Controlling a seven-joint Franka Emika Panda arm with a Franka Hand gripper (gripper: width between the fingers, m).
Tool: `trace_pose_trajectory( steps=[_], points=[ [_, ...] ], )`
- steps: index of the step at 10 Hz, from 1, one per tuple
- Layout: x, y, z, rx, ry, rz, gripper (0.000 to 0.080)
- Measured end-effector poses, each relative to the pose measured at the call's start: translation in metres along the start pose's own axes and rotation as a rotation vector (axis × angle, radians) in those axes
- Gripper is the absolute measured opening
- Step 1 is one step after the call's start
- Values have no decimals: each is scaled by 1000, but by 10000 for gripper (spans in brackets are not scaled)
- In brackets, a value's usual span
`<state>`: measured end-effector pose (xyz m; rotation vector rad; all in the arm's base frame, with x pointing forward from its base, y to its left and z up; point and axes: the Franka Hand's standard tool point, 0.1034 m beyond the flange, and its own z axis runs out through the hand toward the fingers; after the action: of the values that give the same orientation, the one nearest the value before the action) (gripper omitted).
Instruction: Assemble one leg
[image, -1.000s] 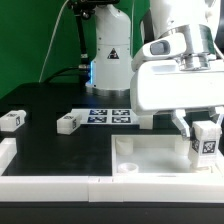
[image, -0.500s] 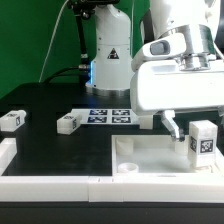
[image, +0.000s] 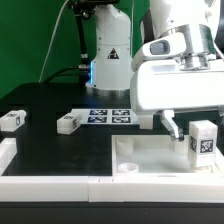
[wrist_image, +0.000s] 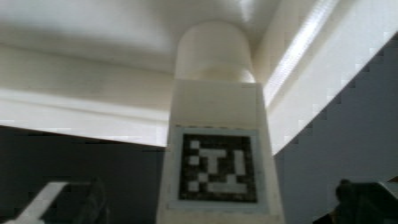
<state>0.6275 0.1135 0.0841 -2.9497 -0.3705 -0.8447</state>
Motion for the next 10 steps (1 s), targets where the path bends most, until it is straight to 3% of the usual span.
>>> trace_pose_trajectory(
  steps=[2, 5, 7, 9, 10],
  points=[
    [11, 2, -9, 0, 7, 2, 649],
    [6, 1, -7, 7, -17, 2, 649],
    [-1, -5, -4, 60, -224, 24, 649],
    [2, -3, -6, 90, -388, 55, 649],
    [2, -8, -12, 105, -533, 73, 649]
  ],
)
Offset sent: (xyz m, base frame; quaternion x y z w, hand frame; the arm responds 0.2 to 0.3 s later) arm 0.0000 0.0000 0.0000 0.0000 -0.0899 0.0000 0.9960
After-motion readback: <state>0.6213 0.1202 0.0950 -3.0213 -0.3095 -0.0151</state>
